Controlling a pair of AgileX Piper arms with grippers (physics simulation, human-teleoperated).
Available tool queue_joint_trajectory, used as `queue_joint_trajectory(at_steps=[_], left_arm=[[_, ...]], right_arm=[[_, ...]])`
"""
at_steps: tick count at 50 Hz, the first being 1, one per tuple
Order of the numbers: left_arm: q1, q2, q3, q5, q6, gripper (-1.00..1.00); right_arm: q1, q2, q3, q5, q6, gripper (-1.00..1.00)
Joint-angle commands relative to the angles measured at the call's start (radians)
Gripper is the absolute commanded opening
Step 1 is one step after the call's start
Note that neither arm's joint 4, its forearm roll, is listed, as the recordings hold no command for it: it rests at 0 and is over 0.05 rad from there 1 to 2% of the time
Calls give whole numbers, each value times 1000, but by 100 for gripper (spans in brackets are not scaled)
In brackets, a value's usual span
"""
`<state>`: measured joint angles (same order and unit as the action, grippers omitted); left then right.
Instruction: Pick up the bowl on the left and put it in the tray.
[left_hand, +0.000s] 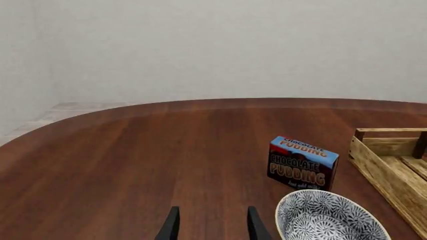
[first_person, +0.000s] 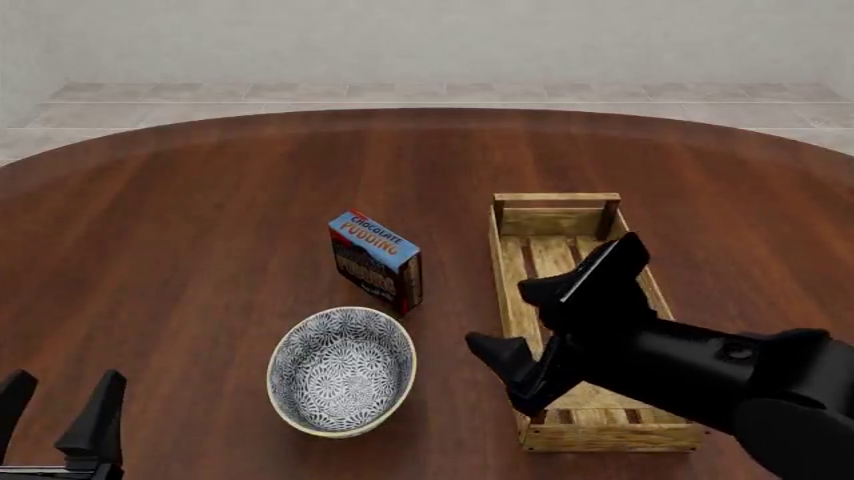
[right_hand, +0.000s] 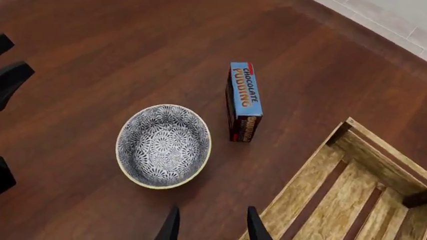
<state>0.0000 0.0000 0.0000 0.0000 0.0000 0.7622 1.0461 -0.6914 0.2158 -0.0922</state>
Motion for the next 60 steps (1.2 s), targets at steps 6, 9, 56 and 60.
queue_joint_trajectory(at_steps=[6, 9, 56, 60], left_arm=[[0, 0, 0, 0, 0, 100], [0, 0, 0, 0, 0, 100], [0, 0, 0, 0, 0, 100], [0, 0, 0, 0, 0, 100]], right_arm=[[2, 73, -43, 29, -46, 100], [1, 78, -53, 37, -48, 100], [48, 200, -193, 93, -112, 100], [58, 210, -196, 95, -113, 100]])
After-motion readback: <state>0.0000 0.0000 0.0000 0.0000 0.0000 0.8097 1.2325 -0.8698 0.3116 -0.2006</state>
